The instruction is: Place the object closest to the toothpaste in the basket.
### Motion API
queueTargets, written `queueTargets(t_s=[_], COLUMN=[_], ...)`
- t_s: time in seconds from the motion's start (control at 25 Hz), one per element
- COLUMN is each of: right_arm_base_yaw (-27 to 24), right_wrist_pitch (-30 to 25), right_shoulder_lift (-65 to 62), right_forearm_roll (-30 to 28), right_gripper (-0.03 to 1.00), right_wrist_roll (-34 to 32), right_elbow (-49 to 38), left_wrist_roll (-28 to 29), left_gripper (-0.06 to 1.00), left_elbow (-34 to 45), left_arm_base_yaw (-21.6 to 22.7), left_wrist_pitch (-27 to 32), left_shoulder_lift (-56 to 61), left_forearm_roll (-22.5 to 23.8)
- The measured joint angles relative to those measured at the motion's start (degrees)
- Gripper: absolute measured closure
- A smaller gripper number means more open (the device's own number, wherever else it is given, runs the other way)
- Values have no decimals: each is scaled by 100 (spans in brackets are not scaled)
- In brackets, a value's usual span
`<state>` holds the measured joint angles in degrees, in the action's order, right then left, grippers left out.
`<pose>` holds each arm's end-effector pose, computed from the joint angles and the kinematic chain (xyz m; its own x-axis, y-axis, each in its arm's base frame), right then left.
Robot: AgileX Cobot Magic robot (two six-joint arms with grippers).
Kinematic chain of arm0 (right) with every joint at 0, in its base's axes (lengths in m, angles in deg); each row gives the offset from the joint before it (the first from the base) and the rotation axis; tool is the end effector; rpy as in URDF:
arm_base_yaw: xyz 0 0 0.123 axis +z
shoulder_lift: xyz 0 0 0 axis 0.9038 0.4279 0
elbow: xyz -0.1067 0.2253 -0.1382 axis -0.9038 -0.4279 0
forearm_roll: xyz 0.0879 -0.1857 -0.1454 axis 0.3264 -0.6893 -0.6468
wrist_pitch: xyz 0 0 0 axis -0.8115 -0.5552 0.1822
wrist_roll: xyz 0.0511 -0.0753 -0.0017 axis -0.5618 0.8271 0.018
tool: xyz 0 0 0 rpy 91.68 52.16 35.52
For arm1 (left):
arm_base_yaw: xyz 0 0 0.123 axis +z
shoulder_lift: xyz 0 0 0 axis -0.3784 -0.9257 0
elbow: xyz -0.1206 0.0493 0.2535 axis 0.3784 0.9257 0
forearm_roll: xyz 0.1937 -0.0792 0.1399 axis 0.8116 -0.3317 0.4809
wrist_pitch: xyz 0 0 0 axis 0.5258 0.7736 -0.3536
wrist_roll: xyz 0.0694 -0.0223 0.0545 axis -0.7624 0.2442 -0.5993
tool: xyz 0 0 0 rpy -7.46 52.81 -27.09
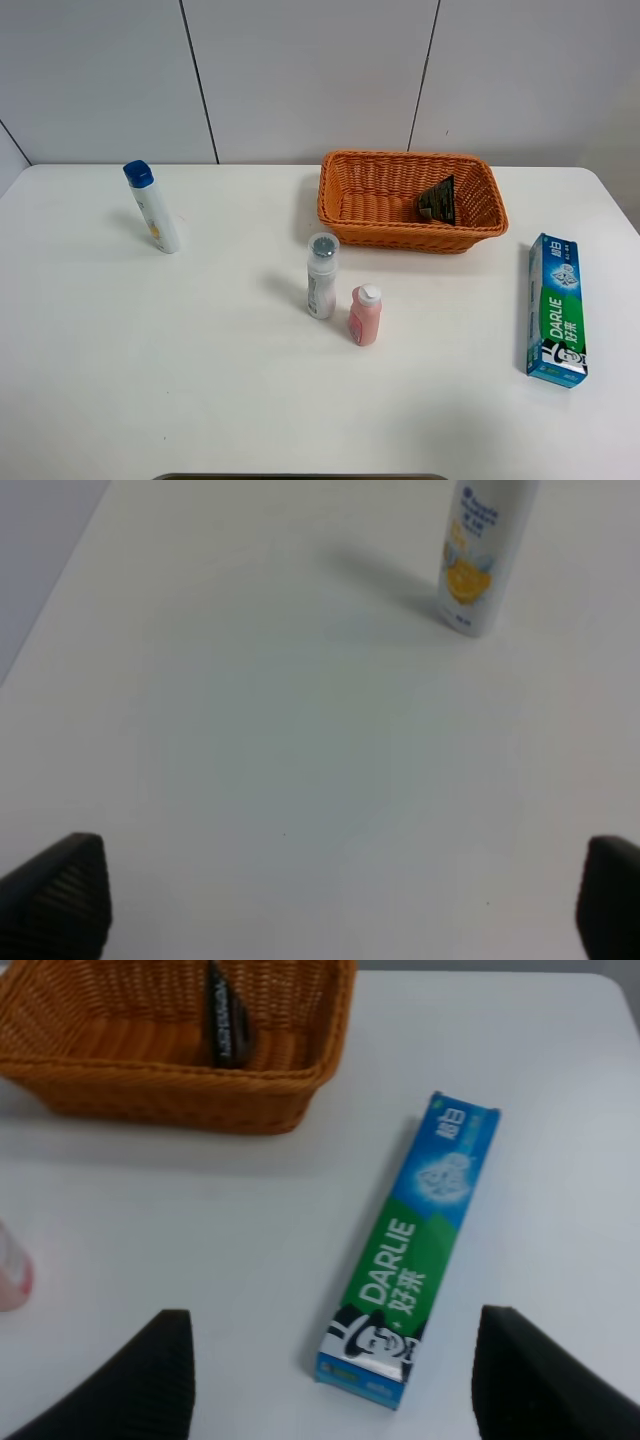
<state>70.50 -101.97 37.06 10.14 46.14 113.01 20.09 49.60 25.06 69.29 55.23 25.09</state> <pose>-0.0092 -0.0062 0.2868 -0.4395 -0.0370 -0.8975 -0.0476 0.9987 -0.0179 -0.0063 0.0014 0.2803 -0.4391 -0.0016 -0.8984 -0.0583 0.9979 0.0267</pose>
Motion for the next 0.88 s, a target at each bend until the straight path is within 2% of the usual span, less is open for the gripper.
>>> queueTargets(t_s=[0.16, 0.88], right_arm_base_yaw=[-221, -221], right_wrist_pitch=[-5, 0], right_shoulder_lift=[-46, -46], right_forearm_roll=[-64, -64], right_gripper=[34, 34], right_wrist_roll=[0, 0], right_elbow=[-164, -164], left_wrist_roll=[0, 0], left_gripper=[0, 0], left_elbow=[0, 0], left_arm_base_yaw=[0, 0], left_wrist_pitch=[0, 0], left_shoulder_lift=[0, 0], left_forearm_roll=[0, 0])
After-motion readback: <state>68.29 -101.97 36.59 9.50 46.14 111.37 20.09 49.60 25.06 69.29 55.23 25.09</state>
